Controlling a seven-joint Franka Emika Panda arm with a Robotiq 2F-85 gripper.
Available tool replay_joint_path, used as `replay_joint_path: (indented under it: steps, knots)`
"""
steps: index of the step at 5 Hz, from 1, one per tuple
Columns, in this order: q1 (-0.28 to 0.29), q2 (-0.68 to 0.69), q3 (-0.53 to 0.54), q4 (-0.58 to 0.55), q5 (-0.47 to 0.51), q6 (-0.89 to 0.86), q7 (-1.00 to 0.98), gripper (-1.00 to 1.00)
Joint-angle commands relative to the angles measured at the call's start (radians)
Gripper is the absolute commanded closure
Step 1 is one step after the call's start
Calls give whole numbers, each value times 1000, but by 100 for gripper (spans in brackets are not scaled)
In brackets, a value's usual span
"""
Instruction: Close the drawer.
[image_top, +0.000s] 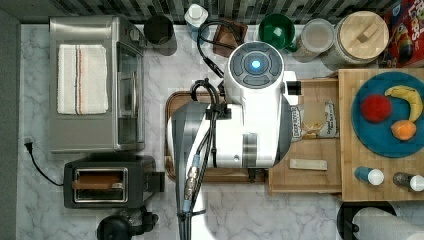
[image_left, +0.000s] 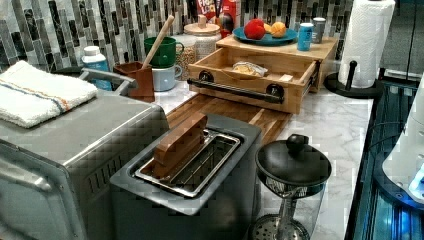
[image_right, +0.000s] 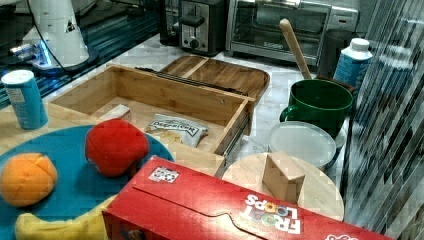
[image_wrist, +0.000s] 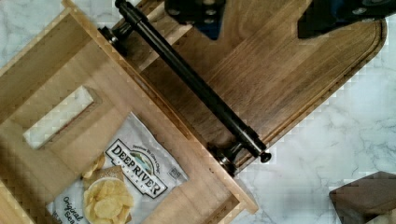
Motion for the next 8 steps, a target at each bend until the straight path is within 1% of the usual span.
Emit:
replay_joint_path:
  steps: [1, 2, 3, 4, 5, 6, 7, 8]
  knots:
    - [5, 1, 5, 0, -1, 2, -13, 100]
    - [5, 1, 6, 0, -1, 2, -13, 100]
    - [8, 73, 18, 96, 9, -129, -89, -100]
    - [30, 32, 48, 3, -16, -19, -213, -100]
    - [52, 33, 62, -26, 0, 23, -277, -100]
    - [58, 45, 87, -38, 11, 41, -346, -100]
    - [59, 80, 115, -48, -14, 78, -473, -100]
    - [73, 104, 111, -95, -69, 175, -588, -100]
